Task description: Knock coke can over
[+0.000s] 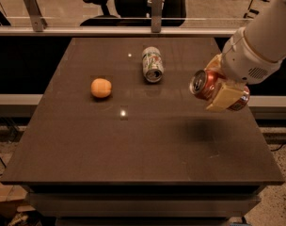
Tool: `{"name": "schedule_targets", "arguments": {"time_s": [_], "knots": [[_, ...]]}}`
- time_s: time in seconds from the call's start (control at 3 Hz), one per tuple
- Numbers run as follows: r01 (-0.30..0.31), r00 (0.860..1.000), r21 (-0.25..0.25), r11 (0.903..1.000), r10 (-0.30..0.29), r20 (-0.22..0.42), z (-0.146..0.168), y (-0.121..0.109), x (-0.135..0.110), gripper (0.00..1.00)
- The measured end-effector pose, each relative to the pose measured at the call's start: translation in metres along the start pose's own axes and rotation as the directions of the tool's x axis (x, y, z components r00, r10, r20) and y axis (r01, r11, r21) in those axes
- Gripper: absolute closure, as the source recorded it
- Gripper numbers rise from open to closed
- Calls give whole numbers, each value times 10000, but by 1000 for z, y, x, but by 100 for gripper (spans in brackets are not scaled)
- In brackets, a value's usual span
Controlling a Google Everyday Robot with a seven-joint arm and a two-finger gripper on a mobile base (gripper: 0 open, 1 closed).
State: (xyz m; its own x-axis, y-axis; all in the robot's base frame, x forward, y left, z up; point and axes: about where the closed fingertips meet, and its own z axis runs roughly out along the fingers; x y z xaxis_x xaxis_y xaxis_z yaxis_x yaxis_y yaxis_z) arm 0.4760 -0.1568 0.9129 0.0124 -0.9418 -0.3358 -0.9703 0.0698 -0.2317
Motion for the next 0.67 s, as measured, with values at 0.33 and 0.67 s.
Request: {"name": "schedule_targets", "arguments": {"time_s": [0.33,0.67], "knots": [[157,9968,-223,9996,-174,-779,15,8,1,100],[178,9915,-473,9987,-238,-1279,31,13,5,100]]}}
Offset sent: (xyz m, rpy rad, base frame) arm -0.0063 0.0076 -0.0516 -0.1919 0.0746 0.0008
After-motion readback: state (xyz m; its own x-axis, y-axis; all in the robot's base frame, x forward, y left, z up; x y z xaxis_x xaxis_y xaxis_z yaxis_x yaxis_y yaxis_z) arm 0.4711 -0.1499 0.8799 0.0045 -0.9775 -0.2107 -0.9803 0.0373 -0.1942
